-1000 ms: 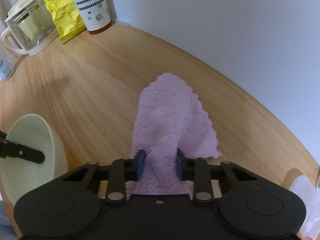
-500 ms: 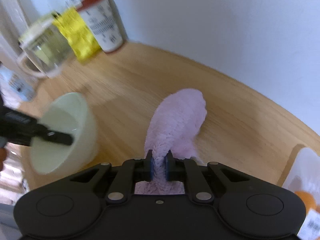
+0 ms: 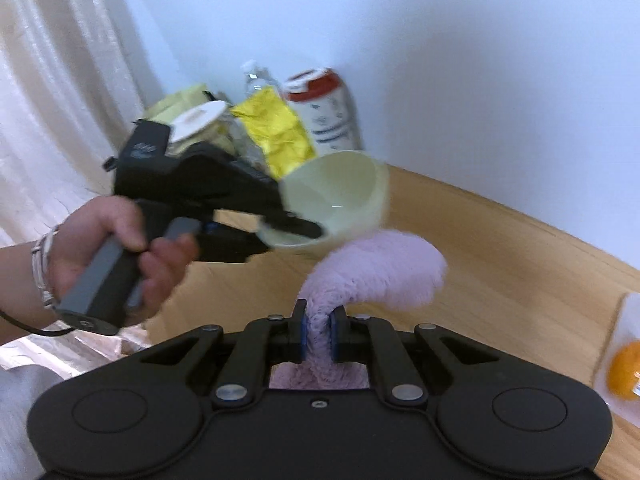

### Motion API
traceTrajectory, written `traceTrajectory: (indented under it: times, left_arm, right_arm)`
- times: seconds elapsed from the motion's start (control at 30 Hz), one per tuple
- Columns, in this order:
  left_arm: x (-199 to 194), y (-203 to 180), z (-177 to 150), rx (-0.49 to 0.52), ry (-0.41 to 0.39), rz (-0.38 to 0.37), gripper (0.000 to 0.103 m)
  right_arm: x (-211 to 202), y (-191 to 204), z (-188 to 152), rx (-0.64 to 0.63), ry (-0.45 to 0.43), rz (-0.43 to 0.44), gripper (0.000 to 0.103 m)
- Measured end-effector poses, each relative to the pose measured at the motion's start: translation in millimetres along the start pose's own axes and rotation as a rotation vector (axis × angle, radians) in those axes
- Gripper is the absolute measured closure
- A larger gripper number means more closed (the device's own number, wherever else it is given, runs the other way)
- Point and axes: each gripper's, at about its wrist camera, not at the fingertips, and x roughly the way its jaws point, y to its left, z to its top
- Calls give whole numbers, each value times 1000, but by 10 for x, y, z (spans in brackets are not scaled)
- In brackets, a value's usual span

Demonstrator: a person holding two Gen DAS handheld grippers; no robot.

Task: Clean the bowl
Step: 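Lift the bowl with the left gripper while the right gripper lifts the cloth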

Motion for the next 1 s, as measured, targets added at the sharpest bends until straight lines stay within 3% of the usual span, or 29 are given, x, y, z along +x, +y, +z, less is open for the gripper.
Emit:
traceTrajectory:
  times: [0.37,0.63,1.0]
  left_arm:
    - [39,-166,-39,51,42,-19,90]
    - [49,-265,-98,90,59,-24,89]
    - [192,-348,-95,143,123,-79,89]
  right_arm:
    - [225,450,102,-90,-62,-3,92]
    - [310,726,102,-196,-87,-83,94]
    - [426,731,12,-206,-66,-129,95]
